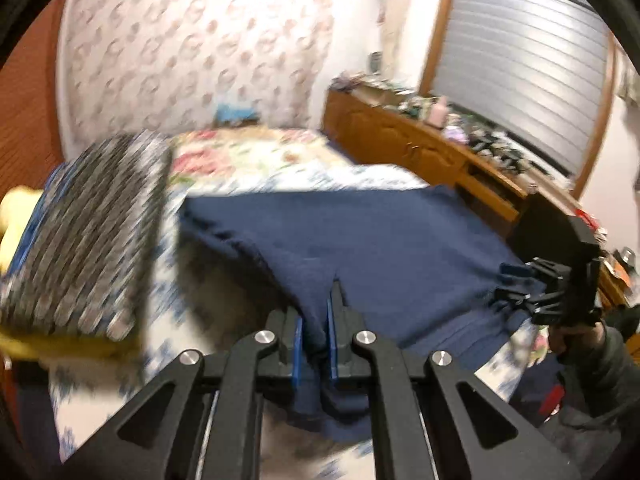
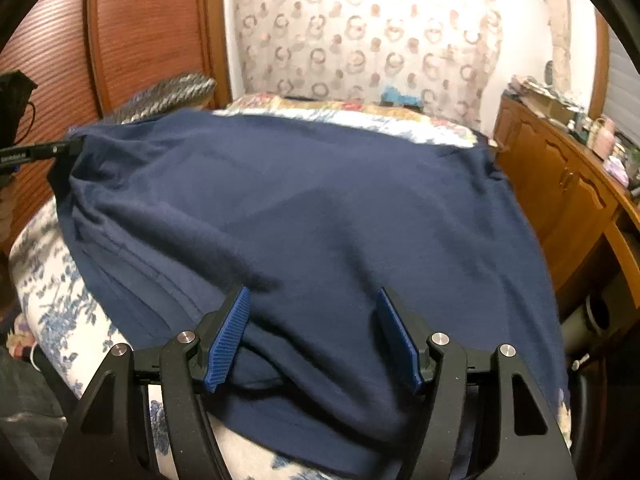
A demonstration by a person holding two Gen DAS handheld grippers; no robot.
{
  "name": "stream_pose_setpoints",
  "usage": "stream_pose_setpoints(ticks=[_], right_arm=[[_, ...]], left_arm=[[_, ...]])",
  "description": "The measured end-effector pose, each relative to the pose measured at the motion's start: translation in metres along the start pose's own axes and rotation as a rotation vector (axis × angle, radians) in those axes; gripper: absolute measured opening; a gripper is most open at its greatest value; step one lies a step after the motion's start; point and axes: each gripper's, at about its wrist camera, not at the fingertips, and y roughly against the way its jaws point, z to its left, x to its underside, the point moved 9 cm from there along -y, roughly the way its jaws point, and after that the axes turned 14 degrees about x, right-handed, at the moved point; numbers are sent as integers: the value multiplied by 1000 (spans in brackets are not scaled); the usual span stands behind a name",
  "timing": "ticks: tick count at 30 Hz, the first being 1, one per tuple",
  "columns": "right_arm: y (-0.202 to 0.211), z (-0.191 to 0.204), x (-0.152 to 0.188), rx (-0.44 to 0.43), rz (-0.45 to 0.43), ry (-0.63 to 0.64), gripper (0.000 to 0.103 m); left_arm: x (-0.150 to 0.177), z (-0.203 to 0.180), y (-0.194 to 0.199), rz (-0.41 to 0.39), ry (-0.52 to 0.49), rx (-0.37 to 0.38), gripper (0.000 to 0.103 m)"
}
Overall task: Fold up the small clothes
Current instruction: 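Grasp the folded shirt edge with the left gripper and lift it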
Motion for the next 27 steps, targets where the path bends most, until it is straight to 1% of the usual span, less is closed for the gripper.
stream_pose_setpoints(ticks=[4,11,19,22,25,27], right_arm=[[22,-32,-9,45,-44,-50,67],[48,-81,-8,117,-76,-113,67],[58,-116,3,165,-76,-159,67],[63,-121,4,175,-84,-172,67],[68,-126,3,181,-93,-183,67],[70,-129,3,184,-97,-185,67]], left_arm=[[-30,-44,-26,9,-82,91,5],[-59,-116,-75,72,-220,208,5],[-80,-167,-107,113,-262,295,5],[-88,-190,-115,121,-281,326,5],[-94,-213,-120,130,-289,372,5],[-95,-225,-122,138,-305,379,5]])
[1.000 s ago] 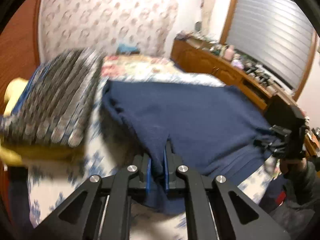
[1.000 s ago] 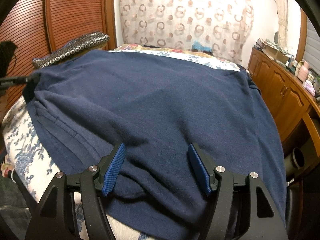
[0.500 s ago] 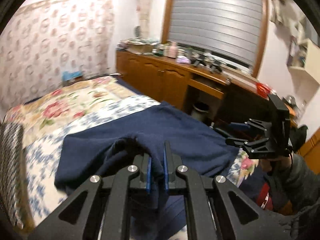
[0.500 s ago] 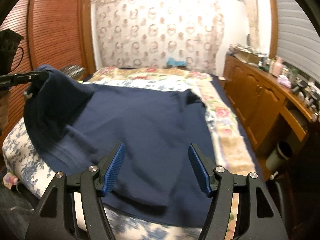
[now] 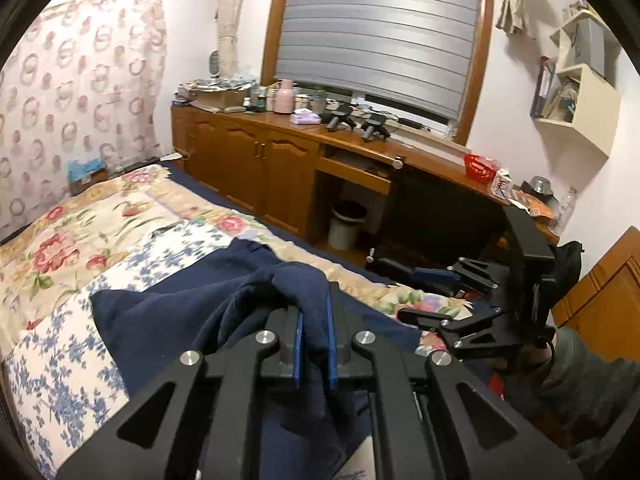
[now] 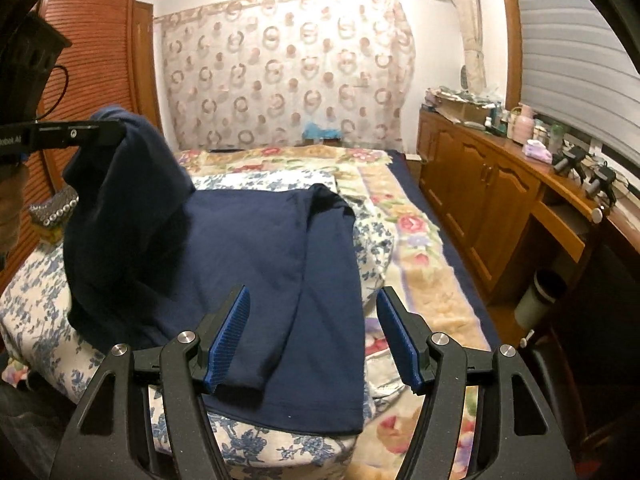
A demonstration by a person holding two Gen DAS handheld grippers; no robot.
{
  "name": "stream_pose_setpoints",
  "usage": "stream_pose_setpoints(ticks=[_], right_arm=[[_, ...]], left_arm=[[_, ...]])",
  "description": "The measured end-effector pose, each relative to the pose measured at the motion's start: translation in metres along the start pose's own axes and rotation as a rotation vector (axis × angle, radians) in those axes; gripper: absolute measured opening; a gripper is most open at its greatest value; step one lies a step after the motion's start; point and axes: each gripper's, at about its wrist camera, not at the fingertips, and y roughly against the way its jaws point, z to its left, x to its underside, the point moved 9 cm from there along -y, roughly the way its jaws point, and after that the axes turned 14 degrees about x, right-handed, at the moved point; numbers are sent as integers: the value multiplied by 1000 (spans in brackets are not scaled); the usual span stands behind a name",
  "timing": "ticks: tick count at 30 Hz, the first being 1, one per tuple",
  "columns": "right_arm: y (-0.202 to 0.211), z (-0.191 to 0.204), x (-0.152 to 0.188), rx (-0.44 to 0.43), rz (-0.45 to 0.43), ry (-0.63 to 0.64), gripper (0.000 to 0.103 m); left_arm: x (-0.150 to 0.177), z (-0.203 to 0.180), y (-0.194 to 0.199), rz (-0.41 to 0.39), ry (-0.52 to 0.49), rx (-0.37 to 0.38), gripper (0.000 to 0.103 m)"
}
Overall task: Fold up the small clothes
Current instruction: 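Grasp the folded shirt edge with the left gripper and lift it, then fold the lifted edge over the shirt and open the left gripper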
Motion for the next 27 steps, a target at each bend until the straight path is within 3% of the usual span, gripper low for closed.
stream_pose_setpoints(ticks=[5,9,12,22,27], right_arm=[[1,-4,0,3,-4,1,67],[-2,-3,2,-1,6,6,67],[-7,4,2,-9,17,12,67],[-21,31,-11,-56,17,48,67],[-40,57,-9,-104,62,111,67]], left_arm=[[9,1,-23,71,0,2,12],[25,9,-22,81,16,-16,44],[34,16,-9,57,35,-36,57],[74,68,36,19,102,-192,58],[98,97,55,1,161,-270,58]])
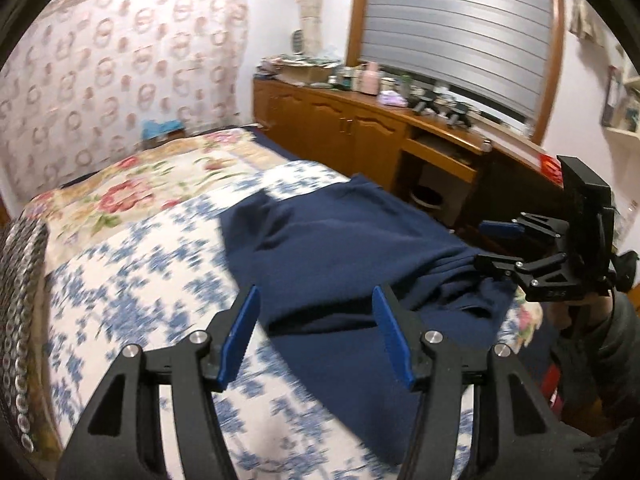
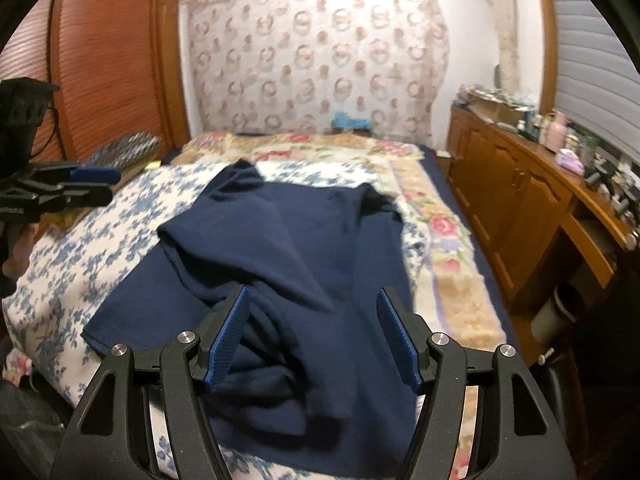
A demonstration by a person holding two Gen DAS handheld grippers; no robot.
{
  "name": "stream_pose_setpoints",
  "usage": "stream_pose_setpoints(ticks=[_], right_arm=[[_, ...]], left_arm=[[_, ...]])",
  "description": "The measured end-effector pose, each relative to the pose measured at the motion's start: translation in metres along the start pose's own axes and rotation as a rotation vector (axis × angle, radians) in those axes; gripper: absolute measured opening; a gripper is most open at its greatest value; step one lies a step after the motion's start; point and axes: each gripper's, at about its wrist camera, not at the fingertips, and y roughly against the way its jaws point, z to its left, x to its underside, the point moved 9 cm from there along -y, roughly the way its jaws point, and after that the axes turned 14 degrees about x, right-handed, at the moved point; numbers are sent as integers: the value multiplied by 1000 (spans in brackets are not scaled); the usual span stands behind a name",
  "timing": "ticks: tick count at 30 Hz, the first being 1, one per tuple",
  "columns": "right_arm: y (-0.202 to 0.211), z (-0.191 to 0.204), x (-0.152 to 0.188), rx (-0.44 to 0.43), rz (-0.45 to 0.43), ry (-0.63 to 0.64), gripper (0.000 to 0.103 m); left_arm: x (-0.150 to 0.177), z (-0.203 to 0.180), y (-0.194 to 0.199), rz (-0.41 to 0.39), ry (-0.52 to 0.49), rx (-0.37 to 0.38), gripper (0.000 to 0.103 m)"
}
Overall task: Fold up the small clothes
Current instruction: 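Fold the lifted edge over the shirt and open the left gripper, then grasp the navy shirt with the right gripper and lift it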
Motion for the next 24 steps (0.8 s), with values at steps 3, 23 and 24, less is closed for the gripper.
stream_pose_setpoints(ticks=[3,23,24], right_arm=[[-17,11,4,-24,51,26,65],[-54,124,-62,-195,38,242,65],[-59,132,-63,-208,44,257,65]], left_arm=[[8,15,5,-7,23,-24,58],[20,87,26,-36,96,-137,58],[21,89,26,-36,96,-143,58]])
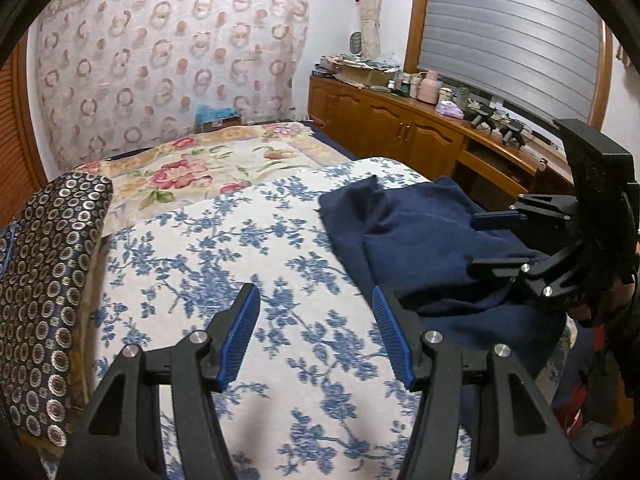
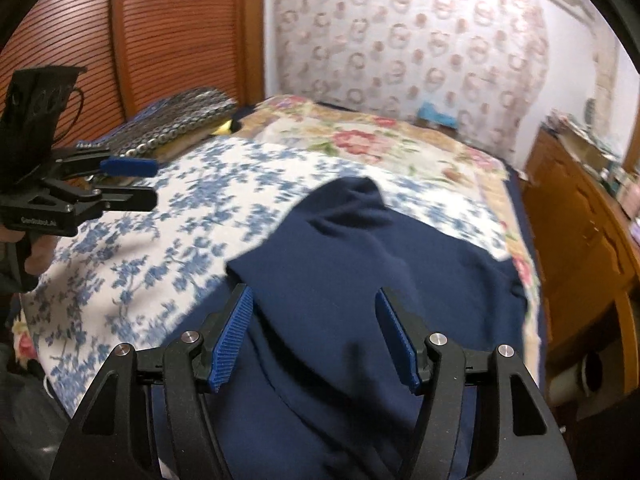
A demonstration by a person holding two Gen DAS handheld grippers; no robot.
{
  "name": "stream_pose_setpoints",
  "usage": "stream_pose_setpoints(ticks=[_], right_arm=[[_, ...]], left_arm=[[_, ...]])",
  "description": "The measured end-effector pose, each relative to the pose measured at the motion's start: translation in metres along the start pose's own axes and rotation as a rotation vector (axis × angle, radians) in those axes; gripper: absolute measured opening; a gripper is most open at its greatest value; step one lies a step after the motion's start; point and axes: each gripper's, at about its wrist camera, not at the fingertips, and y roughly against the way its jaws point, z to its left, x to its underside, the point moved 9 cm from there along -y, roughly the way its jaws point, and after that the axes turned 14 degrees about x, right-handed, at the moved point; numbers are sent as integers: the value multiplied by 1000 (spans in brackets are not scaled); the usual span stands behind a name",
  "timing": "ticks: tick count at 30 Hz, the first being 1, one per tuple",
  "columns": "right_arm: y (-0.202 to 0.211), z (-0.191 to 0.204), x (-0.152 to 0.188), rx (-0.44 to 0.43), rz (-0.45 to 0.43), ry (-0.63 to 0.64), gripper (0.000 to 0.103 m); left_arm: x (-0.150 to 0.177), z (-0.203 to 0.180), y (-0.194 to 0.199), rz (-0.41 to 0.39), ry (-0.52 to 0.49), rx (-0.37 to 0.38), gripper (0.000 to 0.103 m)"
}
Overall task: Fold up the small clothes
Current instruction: 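Grasp the navy shirt with the right gripper and lift it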
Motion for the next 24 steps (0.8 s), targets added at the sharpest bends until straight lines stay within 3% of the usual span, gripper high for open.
stream_pose_setpoints(ticks=[16,19,20,21,24], right_arm=[[-63,55,8,-93,133,126,65],[-65,51,11,-86,134,124,42],[-63,49,10,-106,132,109,21],[-60,45,7,-115,125,88,12],[-46,28,-2,-151,86,1,10]], left_arm=[[3,25,-5,7,36,5,58],[3,26,-8,14,34,8,58],[3,27,-8,15,34,10,58],[2,27,-9,18,35,12,58],[1,26,-12,25,30,17,58]])
